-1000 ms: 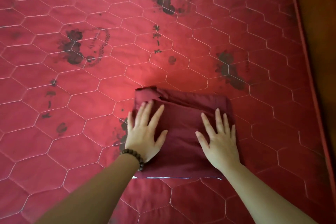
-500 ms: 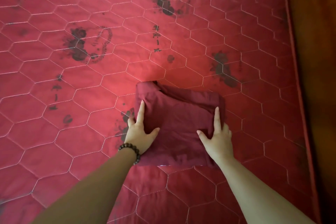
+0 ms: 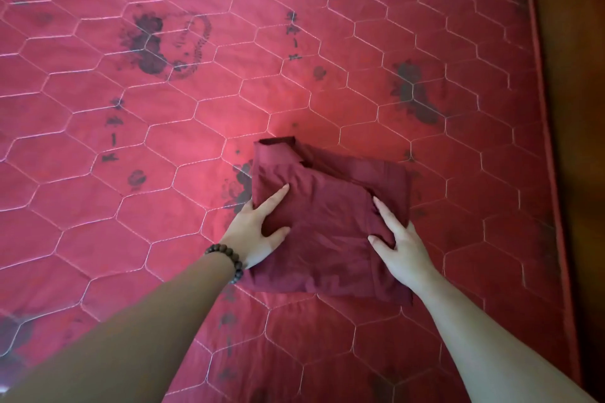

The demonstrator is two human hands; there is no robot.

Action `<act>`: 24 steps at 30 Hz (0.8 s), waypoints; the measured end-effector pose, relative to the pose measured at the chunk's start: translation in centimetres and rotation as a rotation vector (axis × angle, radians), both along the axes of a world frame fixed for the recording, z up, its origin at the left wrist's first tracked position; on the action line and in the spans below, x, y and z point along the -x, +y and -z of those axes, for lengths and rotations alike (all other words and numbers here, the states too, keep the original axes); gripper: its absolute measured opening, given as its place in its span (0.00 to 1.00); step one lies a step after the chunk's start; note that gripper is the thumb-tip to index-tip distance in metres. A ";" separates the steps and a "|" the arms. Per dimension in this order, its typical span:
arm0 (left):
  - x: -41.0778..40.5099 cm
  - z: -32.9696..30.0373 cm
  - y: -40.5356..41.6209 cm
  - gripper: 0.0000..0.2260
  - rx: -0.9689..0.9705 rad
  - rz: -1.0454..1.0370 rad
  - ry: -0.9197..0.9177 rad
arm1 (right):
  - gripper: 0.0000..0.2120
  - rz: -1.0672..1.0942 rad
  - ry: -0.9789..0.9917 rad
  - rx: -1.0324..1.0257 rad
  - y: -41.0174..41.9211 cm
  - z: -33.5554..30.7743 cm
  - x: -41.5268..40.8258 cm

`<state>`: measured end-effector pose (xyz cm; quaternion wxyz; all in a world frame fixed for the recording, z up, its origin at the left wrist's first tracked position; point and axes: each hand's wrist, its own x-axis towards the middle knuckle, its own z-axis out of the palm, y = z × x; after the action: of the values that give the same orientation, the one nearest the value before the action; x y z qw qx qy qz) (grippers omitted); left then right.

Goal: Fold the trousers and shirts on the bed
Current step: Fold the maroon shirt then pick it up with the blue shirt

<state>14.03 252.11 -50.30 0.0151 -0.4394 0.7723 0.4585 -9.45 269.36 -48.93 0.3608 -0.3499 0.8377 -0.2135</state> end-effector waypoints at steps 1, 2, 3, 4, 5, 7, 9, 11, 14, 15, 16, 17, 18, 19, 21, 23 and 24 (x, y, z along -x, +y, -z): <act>-0.4 0.2 0.2 0.35 0.007 -0.024 -0.008 | 0.32 0.019 -0.013 0.004 0.2 0.1 -0.4; -0.8 0.3 0.3 0.34 0.009 -0.046 -0.013 | 0.28 0.042 -0.024 0.001 0.4 0.2 -0.8; -1.1 0.4 0.5 0.33 0.003 -0.067 -0.012 | 0.26 0.067 -0.028 -0.002 0.5 0.3 -1.1; -1.4 0.5 0.7 0.33 -0.009 -0.090 -0.003 | 0.24 0.088 -0.028 -0.001 0.7 0.5 -1.3; -1.7 0.5 1.0 0.33 -0.022 -0.113 0.010 | 0.23 0.098 -0.023 0.006 0.7 0.5 -1.6; -2.3 0.6 1.4 0.34 -0.032 -0.153 0.014 | 0.23 0.086 -0.001 0.026 0.7 0.4 -2.3; -3.1 0.6 1.8 0.34 -0.026 -0.190 0.004 | 0.23 0.058 0.029 0.046 0.3 0.2 -3.2; -4.4 0.3 2.4 0.34 -0.015 -0.246 0.008 | 0.23 0.007 0.056 0.065 -0.3 -0.2 -4.2; -7.4 -0.7 3.1 0.34 -0.019 -0.373 -0.010 | 0.23 -0.094 0.079 0.087 -2.1 -1.5 -6.5; -8.6 -1.3 3.4 0.34 -0.030 -0.423 -0.015 | 0.23 -0.138 0.081 0.090 -2.9 -2.1 -7.4; -10.0 -1.9 3.6 0.34 -0.036 -0.470 -0.023 | 0.23 -0.182 0.080 0.090 -3.7 -2.8 -8.4; -11.4 -2.8 3.9 0.34 -0.034 -0.514 -0.035 | 0.23 -0.228 0.079 0.088 -4.7 -3.6 -9.5; -13.0 -3.8 4.2 0.34 -0.029 -0.562 -0.044 | 0.23 -0.275 0.079 0.089 -5.7 -4.4 -10.7; -14.7 -5.0 4.5 0.34 -0.022 -0.612 -0.052 | 0.23 -0.323 0.079 0.103 -6.6 -5.5 -12.1; -18.4 -7.9 5.2 0.34 -0.009 -0.714 -0.072 | 0.23 -0.409 0.068 0.130 -8.7 -7.8 -15.4; -22.2 -11.1 5.9 0.34 0.016 -0.818 -0.082 | 0.23 -0.495 0.048 0.150 -10.7 -10.6 -19.1; -24.2 -12.8 6.2 0.34 0.035 -0.870 -0.085 | 0.23 -0.539 0.035 0.164 -11.6 -12.1 -21.1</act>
<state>38.22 258.35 -37.46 -0.1553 -0.7424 0.5217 0.3906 11.63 257.79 -36.84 0.3603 -0.5919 0.7005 -0.1709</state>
